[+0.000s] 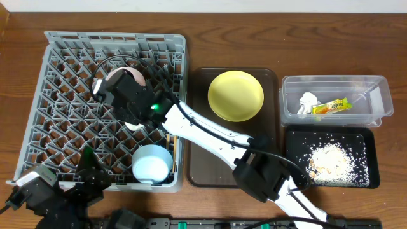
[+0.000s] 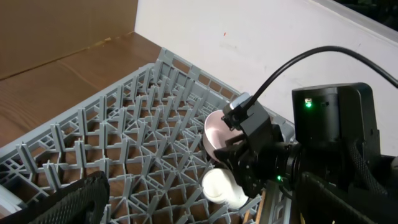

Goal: Sort waste into correct bins and load items into the dishwasher

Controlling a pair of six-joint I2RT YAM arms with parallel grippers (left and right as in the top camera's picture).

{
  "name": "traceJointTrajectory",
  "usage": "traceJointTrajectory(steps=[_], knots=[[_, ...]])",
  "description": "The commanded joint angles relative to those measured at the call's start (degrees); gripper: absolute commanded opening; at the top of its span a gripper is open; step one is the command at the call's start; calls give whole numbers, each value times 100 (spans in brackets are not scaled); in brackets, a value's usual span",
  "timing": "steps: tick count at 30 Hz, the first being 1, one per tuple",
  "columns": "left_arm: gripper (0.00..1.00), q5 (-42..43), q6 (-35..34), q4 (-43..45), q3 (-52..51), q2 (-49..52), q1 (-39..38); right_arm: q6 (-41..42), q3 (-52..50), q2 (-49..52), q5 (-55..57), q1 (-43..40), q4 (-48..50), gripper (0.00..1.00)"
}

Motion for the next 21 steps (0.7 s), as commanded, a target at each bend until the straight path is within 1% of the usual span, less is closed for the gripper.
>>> traceJointTrajectory(steps=[1,2,3,6,9,11,13,15,17,18,19,21], knots=[[96,-79,-9,-17,50,-4,31,-24,28,-52,59,-70,-87,15],[96,-79,-7,-17,50,-4,31,-22,28,-52,72,-70,-85,8],[96,-79,-9,-17,50,-4,31,-20,33,-52,79,-70,-68,2],[96,-79,-9,-17,50,-4,31,192,197,-96,116,-92,-59,1],[96,-79,-9,-17,50,-4,31,855,468,-321,66,-188,-101,1],[96,-79,-9,-17,50,-4,31,1241,551,-490,-295,-306,-85,1],[96,-79,-7,-17,50,-4,31,1690,584,-640,-960,-481,-13,1],[96,-79,-7,-17,50,-4,31,2236,584,-710,-1880,-728,160,1],[96,-79,-9,-17,50,-4,31,2824,579,-697,-3106,-1062,463,1],[96,-79,-9,-17,50,-4,31,3432,568,-599,-4113,-1394,789,1],[96,-79,-9,-17,50,-4,31,3810,560,-505,-4673,-1580,1019,1],[96,-79,-9,-17,50,-4,31,4393,557,-299,-5375,-1801,1408,1]])
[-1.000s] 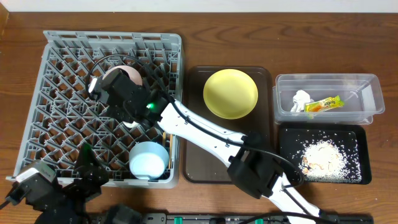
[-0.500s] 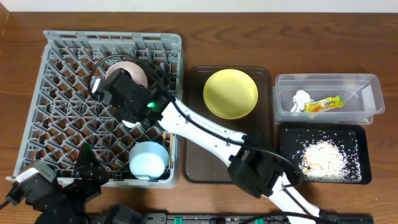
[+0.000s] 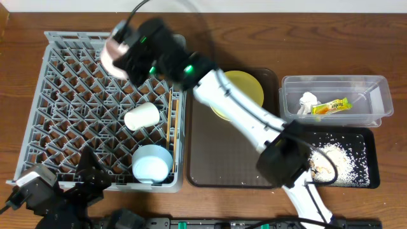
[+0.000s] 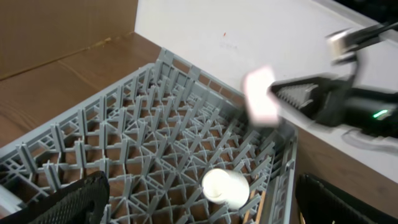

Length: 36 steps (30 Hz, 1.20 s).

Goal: Sort waste into correct bins and load items into the dishwasher

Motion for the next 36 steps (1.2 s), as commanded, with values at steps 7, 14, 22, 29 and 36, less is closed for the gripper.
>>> traceJointTrajectory(steps=[7,14,22,29,36], knots=[[96,-74,-7,-13,50,-4,31,3287,85,1137,-3309,-802,1794,1],[97,-74,-9,-13,50,-4,31,4988,85,1751,-3775,-796,3475,1],[96,-74,-9,-13,50,-4,31,5307,85,1797,-3886,-872,3464,1],[96,-74,-9,-13,50,-4,31,5069,85,1797,-4065,-1038,2653,1],[96,-74,-9,-13,50,-4,31,5134,85,1794,-4784,-1320,2649,1]])
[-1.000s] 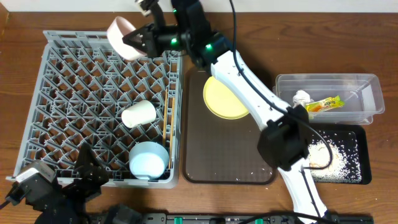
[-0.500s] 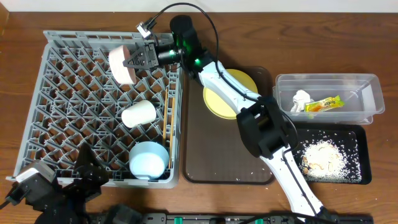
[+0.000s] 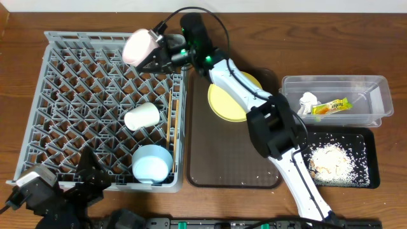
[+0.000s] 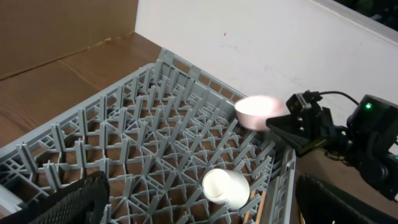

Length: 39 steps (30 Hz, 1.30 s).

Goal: Sort waste into correct bins and load items into the dishwasher

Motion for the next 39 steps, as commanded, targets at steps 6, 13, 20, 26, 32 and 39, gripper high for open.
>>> traceJointTrajectory(steps=[6,13,20,26,32,39], knots=[[96,-74,-9,-17,50,-4,31,59,33,-195,-625,-251,2,2],[96,-74,-9,-17,50,-4,31,-136,33,-1010,398,-398,-282,8],[96,-74,-9,-17,50,-4,31,-3285,33,-2138,5353,-221,-3613,42],[96,-74,-9,-17,50,-4,31,-6535,35,-2358,6728,494,-4175,76],[96,-74,-9,-17,50,-4,31,-8387,35,-2120,7396,1137,-4142,73],[96,-74,-7,-17,50,-4,31,-8564,35,-1578,7934,1412,-3840,68]])
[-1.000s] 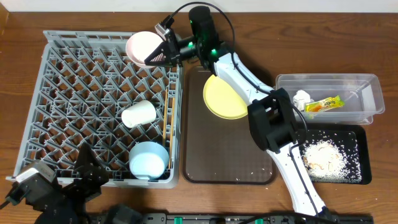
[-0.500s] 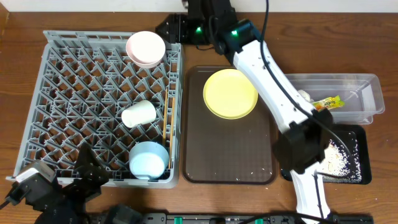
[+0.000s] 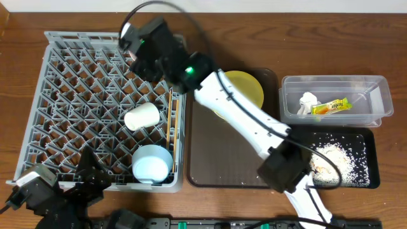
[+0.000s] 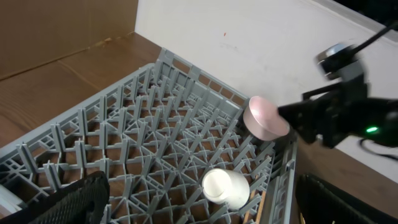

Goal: Sort waste into correct bins and load items into the dishwasher

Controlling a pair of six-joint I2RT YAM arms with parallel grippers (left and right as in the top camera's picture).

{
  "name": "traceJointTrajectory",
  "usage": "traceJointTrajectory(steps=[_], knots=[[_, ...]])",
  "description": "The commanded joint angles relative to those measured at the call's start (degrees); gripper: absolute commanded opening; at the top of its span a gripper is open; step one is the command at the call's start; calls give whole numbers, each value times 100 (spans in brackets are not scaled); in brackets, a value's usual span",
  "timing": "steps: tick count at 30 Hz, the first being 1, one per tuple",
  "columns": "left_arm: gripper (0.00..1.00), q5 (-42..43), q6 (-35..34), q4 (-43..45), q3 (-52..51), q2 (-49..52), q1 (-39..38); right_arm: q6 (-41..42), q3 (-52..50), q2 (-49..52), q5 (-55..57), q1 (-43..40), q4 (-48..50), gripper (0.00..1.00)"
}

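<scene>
A pink bowl [image 4: 266, 117] hangs tilted, low over the far right corner of the grey dish rack [image 4: 124, 124]. My right gripper [image 4: 287, 114] is shut on its rim. From overhead the right arm [image 3: 159, 48] hides the bowl. Lying on its side in the rack [image 3: 63, 95] is a white cup [image 3: 141, 116]. A light blue bowl [image 3: 152, 163] sits at the rack's near right corner. The yellow plate [image 3: 241, 95] rests on the brown tray [image 3: 222, 159], partly under the arm. My left gripper [image 4: 199, 202] is open at the rack's near edge, holding nothing.
Wooden chopsticks [image 3: 169, 130] stand along the rack's right side. A clear bin [image 3: 375, 95] at the right holds a wrapper and crumpled paper. Below it a black tray [image 3: 299, 137] holds crumbs. The right arm stretches across the brown tray.
The right wrist has turned, so the arm now covers the pink bowl from overhead. The bowl sits lower over the rack's far right corner. The left arm has not moved.
The right gripper first held the pink bowl in the middle of the rack, next to the white cup. Then bowl and gripper were above the rack's far edge, later sideways at its far right corner, and now lower there. The cup stayed put.
</scene>
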Motion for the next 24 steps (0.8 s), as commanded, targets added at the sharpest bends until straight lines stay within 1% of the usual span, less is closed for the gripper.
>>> traceJointTrajectory(steps=[1,5,6,7,8,9,12,13,14,19,21,24], knots=[[96,-72,-9,-17,50,-4,31,-422,2,474,439,-22,11,68],[96,-72,-9,-17,50,-4,31,-422,2,767,444,-39,-11,69],[96,-72,-9,-17,50,-4,31,-422,2,826,448,-39,-13,68],[96,-72,-9,-17,50,-4,31,-424,2,848,448,-39,-15,63],[97,-72,-9,-17,50,-4,31,-424,2,898,448,-39,-9,58],[96,-72,-9,-17,50,-4,31,-422,2,918,448,-37,0,47],[96,-72,-7,-17,50,-4,31,-356,2,918,450,-37,20,22],[96,-72,-9,-17,50,-4,31,-280,2,916,455,-39,31,17],[97,-72,-9,-17,50,-4,31,-92,4,883,452,-39,42,1],[96,-72,-9,-17,50,-4,31,385,4,614,372,-33,33,1],[97,-72,-9,-17,50,-4,31,560,4,369,42,-33,35,1],[96,-72,-9,-17,50,-4,31,863,4,-42,-826,-42,57,1]])
